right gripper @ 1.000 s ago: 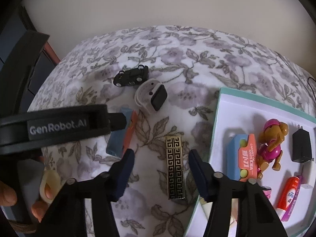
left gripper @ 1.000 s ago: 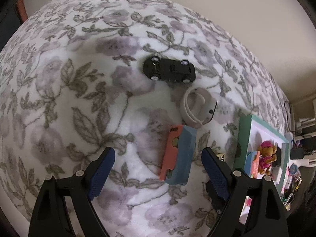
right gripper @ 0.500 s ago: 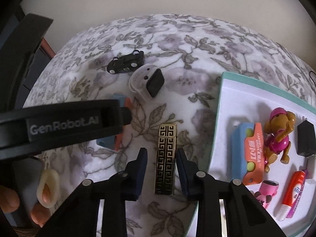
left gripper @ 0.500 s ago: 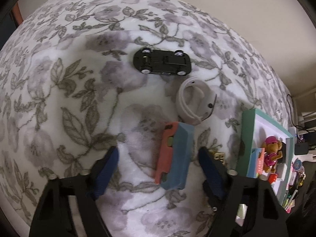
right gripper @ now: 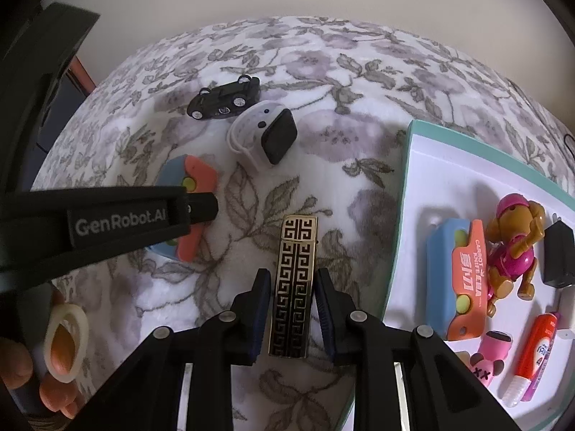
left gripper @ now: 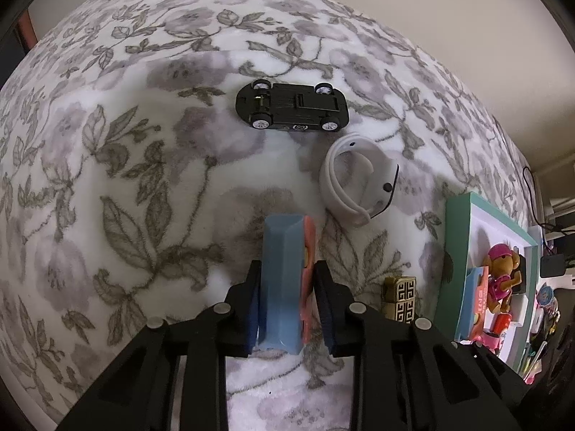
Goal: Organize rigid objects
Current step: 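Grasp the blue-pink eraser with the left tool while the right tool grasps the gold comb, then lift and carry the eraser and gold comb over the tray with both tools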
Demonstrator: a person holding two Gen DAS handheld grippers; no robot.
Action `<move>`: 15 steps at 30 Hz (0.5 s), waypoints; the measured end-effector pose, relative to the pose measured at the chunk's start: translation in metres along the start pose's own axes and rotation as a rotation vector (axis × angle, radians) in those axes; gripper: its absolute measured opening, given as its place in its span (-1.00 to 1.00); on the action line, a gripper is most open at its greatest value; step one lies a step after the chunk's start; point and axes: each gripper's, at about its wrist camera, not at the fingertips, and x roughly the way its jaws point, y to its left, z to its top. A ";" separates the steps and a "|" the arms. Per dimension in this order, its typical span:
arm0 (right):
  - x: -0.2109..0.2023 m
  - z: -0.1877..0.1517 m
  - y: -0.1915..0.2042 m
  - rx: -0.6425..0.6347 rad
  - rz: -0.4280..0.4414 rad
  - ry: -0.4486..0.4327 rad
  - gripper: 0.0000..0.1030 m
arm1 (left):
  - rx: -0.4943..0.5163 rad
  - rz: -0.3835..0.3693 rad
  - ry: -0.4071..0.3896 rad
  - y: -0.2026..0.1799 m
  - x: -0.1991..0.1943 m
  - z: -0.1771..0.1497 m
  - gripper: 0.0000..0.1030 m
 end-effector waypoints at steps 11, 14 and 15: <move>0.004 -0.004 0.011 -0.090 -0.060 -0.026 -0.46 | 0.011 0.014 -0.002 -0.001 -0.001 -0.002 -0.44; 0.004 -0.004 0.010 -0.088 -0.059 -0.032 -0.46 | 0.015 0.021 -0.002 -0.003 0.000 -0.001 -0.44; 0.004 -0.004 0.010 -0.093 -0.062 -0.034 -0.46 | 0.018 0.024 -0.002 -0.003 0.000 0.000 -0.44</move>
